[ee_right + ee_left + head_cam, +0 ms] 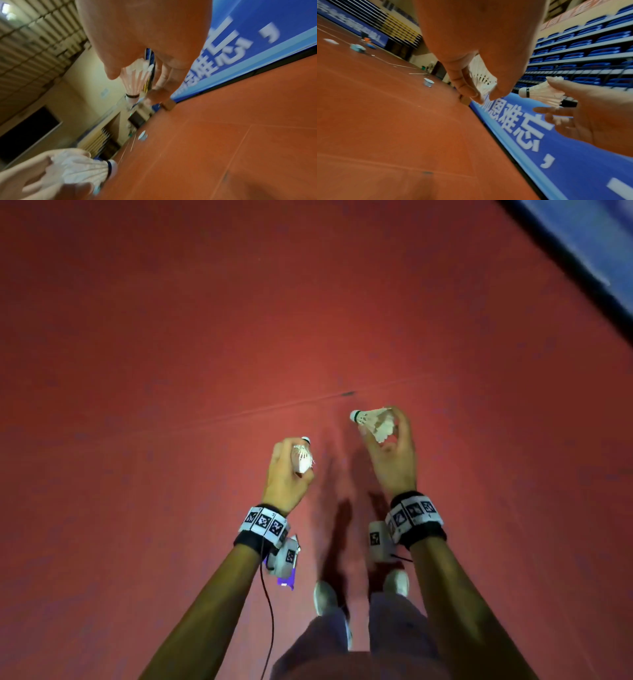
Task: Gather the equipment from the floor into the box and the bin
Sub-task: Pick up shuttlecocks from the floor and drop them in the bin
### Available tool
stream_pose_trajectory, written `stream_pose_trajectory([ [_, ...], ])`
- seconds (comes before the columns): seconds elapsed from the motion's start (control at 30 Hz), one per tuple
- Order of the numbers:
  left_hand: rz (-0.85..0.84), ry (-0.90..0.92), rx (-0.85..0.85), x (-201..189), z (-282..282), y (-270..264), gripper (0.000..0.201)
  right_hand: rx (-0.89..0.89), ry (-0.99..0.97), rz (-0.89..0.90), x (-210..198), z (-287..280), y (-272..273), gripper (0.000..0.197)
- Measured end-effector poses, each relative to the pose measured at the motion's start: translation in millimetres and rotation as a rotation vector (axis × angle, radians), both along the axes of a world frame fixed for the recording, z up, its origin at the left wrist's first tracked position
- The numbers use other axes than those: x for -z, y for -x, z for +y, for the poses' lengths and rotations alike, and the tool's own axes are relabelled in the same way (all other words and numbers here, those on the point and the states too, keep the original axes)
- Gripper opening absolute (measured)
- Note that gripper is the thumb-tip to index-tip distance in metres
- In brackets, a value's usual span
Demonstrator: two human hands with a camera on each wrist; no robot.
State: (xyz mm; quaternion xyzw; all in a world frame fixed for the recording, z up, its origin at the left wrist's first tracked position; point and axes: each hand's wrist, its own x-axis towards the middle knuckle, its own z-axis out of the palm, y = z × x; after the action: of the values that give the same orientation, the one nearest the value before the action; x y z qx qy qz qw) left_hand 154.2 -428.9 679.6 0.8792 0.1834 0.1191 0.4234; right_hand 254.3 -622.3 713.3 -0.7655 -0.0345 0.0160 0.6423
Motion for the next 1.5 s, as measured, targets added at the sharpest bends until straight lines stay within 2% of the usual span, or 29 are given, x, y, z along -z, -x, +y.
stream_pose_trajectory([
  [0.17,-0.052,0.04,0.243,-56.3,-96.3,-56.6,0.048,0.247,-0.085,-0.044,-34.9,-112.2,-15.7,0.05],
  [0.27,-0.079,0.053,0.378,-77.2,-167.3,-98.3,0.041,0.321,-0.103,-0.065,-58.7,-190.5,-37.5,0.052],
  [0.37,-0.114,0.033,0.447,-93.1,-244.8,-139.4,0.036,0.38,-0.071,-0.096,-84.6,-274.6,-54.3,0.061],
  [0.53,-0.152,0.032,0.637,-122.5,-367.9,-185.2,0.036,0.524,0.014,-0.153,-102.3,-407.5,-60.7,0.043],
  [0.87,-0.135,0.032,0.988,-124.1,-597.0,-276.4,0.037,0.878,0.033,-0.111,-92.2,-607.7,-66.1,0.044],
  [0.97,-0.107,0.056,1.067,-121.2,-671.0,-310.7,0.029,0.978,0.053,-0.11,-87.6,-667.5,-81.8,0.044],
  [1.17,-0.098,0.082,1.265,-112.7,-827.8,-389.6,0.023,1.155,0.104,-0.077,-90.0,-796.2,-126.6,0.05],
  [1.33,-0.066,0.078,1.435,-120.9,-963.6,-442.0,0.027,1.383,0.07,-0.063,-108.3,-897.3,-148.8,0.051],
  [1.5,-0.038,0.09,1.578,-118.0,-1084.4,-462.6,0.039,1.547,0.046,-0.012,-104.0,-977.7,-143.5,0.051],
])
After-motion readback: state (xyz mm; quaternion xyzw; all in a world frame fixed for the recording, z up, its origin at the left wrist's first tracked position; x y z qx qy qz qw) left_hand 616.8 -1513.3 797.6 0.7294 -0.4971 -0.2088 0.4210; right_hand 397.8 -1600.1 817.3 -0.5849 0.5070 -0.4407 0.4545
